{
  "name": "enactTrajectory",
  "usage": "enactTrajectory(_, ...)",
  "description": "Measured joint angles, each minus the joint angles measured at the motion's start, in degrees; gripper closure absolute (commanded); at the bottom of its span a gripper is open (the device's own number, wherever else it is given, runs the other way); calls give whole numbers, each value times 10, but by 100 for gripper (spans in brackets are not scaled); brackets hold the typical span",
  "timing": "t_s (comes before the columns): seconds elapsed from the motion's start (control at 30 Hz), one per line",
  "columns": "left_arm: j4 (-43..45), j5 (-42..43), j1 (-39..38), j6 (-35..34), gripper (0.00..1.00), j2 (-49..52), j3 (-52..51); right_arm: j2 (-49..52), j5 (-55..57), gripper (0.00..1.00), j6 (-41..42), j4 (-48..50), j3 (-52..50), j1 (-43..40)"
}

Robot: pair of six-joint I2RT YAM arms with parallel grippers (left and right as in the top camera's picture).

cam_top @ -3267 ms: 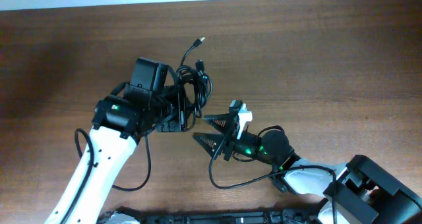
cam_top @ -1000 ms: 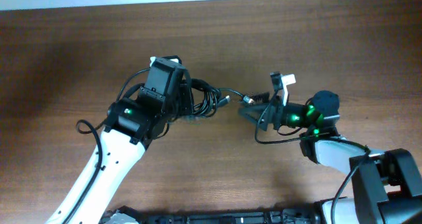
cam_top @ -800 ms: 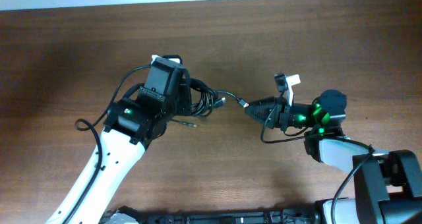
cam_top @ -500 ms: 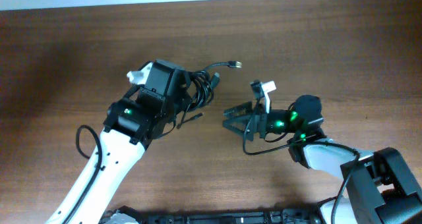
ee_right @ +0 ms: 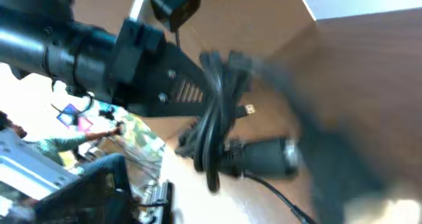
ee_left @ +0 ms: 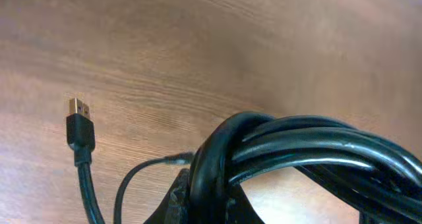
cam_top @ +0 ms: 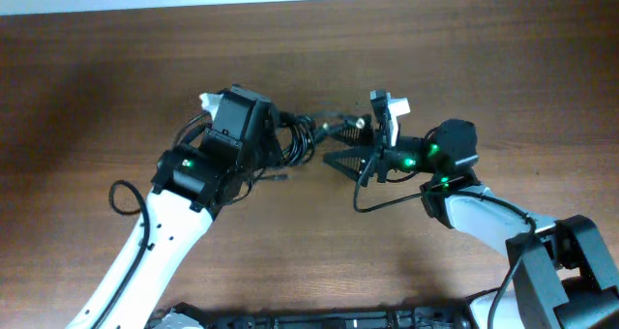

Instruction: Untangle cables

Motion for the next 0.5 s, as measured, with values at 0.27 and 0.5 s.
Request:
enactTrajectory(0.27, -3, 45, 5, 157, 100, 0, 0, -2, -96, 2, 13, -119, 107, -207)
enactTrajectory(0.5, 26, 104, 17, 177, 100, 0, 0, -2, 201, 1, -263, -587, 147, -315)
